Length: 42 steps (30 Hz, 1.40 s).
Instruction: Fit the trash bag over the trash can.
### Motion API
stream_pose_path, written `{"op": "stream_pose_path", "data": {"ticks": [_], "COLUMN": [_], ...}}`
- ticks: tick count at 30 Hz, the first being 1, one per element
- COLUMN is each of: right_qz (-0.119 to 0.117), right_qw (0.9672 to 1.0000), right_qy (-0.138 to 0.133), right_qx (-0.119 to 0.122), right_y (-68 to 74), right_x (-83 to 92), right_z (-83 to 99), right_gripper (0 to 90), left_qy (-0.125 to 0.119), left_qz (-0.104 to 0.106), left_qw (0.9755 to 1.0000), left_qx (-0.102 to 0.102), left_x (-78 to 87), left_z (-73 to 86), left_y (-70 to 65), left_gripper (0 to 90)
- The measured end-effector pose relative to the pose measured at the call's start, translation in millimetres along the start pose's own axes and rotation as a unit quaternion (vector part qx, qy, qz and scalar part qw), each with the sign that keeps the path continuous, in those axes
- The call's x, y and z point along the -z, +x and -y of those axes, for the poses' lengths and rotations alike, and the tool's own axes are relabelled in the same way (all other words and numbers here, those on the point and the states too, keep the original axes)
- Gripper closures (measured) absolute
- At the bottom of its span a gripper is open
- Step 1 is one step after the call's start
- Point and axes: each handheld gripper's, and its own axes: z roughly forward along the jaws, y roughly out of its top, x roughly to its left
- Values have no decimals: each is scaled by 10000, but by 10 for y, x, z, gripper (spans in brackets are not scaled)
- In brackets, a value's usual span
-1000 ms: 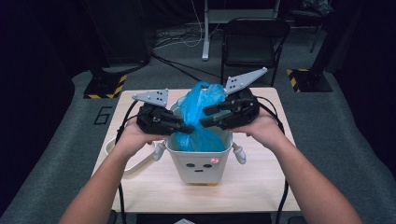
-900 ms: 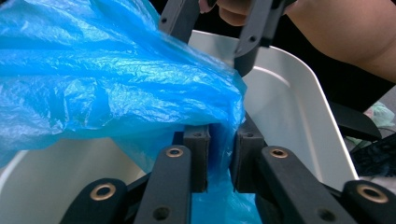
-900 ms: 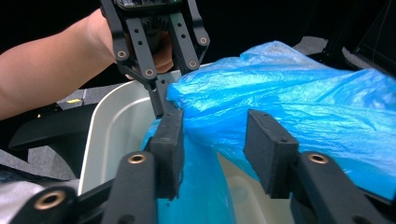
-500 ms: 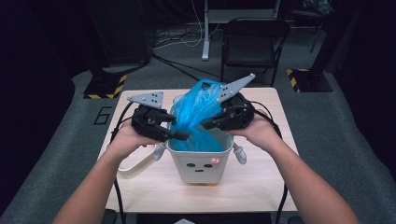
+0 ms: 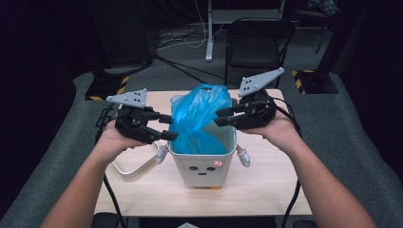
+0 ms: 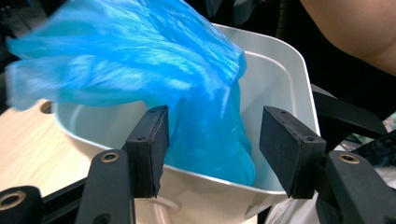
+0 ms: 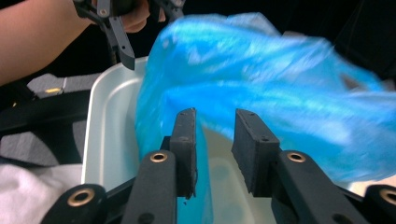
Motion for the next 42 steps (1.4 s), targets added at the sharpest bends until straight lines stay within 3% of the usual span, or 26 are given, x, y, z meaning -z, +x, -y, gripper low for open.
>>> {"op": "stream_pose_path", "data": {"ticks": [9,14,18,24,28,32,36,42], "right_qz": [159,182,159,-4,23,83,215,583], "right_qw": [9998,9997,9998,9986,9980,9982,9987,9977], "right_qy": [-58,-110,23,514,639,588,403,48], "right_qx": [134,111,111,76,-32,-115,-225,-346], "right_y": [-4,-45,-79,-93,-108,-131,-175,-255], "right_x": [-15,-133,-253,-369,-339,-232,-111,28], "right_z": [-205,-271,-269,-59,45,108,135,89], "right_gripper": [630,618,621,677,691,691,636,552], "left_qy": [-225,-310,-313,52,245,392,583,672], "left_qz": [-276,-358,-146,69,159,228,235,278], "left_qw": [9993,9989,9992,9998,9994,9988,9977,9970], "left_qx": [-63,68,178,191,189,208,250,261], "left_x": [236,129,-32,-269,-354,-416,-481,-530], "left_z": [-175,-221,-206,-176,-168,-168,-158,-148], "left_y": [42,189,280,271,257,260,291,301], "left_gripper": [418,426,459,525,573,617,634,656]}}
